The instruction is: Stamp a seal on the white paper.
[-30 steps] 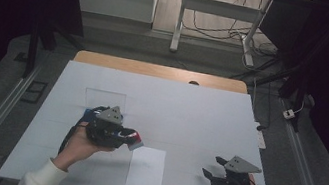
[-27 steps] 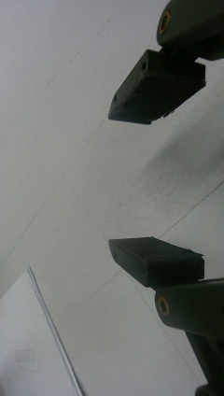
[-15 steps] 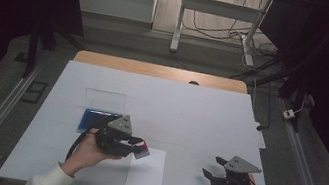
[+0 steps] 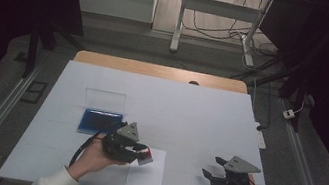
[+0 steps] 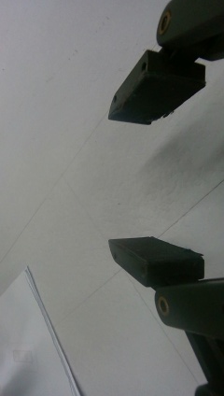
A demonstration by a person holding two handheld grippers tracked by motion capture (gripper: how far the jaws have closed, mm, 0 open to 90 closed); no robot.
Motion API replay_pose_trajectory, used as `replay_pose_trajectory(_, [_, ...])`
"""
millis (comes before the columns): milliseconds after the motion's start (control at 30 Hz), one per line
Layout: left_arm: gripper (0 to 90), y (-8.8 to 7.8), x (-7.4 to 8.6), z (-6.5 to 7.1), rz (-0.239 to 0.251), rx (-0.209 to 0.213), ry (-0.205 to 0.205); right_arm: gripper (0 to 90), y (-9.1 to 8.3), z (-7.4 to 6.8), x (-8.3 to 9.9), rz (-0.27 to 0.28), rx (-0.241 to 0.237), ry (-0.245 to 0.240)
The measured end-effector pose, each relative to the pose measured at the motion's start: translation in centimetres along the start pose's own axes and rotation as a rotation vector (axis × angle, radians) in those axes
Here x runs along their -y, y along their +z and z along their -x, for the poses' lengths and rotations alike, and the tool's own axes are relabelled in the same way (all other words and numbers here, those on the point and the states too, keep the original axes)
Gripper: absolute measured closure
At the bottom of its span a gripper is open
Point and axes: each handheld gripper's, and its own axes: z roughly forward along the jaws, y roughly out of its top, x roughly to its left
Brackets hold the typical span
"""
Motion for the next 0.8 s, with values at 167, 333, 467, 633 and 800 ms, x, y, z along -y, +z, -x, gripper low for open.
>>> replay_pose_trajectory(167, [70.4,1.1,0.1,0.3,-0.029,0.001,0.010,31.7,0.0,0.0,0.0,-0.001,0.000,-0.003])
replay_pose_trajectory(333, [70.4,1.8,0.2,0.5,-0.051,-0.011,0.023,31.7,0.0,0.0,0.0,0.002,0.001,-0.004])
replay_pose_trajectory(467, [70.5,2.2,0.3,0.6,-0.064,-0.016,0.026,31.7,0.0,0.0,0.0,0.001,0.001,-0.004])
replay_pose_trajectory(633, [70.5,2.7,0.3,0.6,-0.095,-0.021,0.041,31.7,0.0,0.0,0.0,-0.005,-0.001,-0.009])
replay_pose_trajectory(800, [70.5,3.1,0.2,0.7,-0.116,-0.032,0.053,31.8,0.0,0.1,0.0,-0.006,-0.001,-0.008])
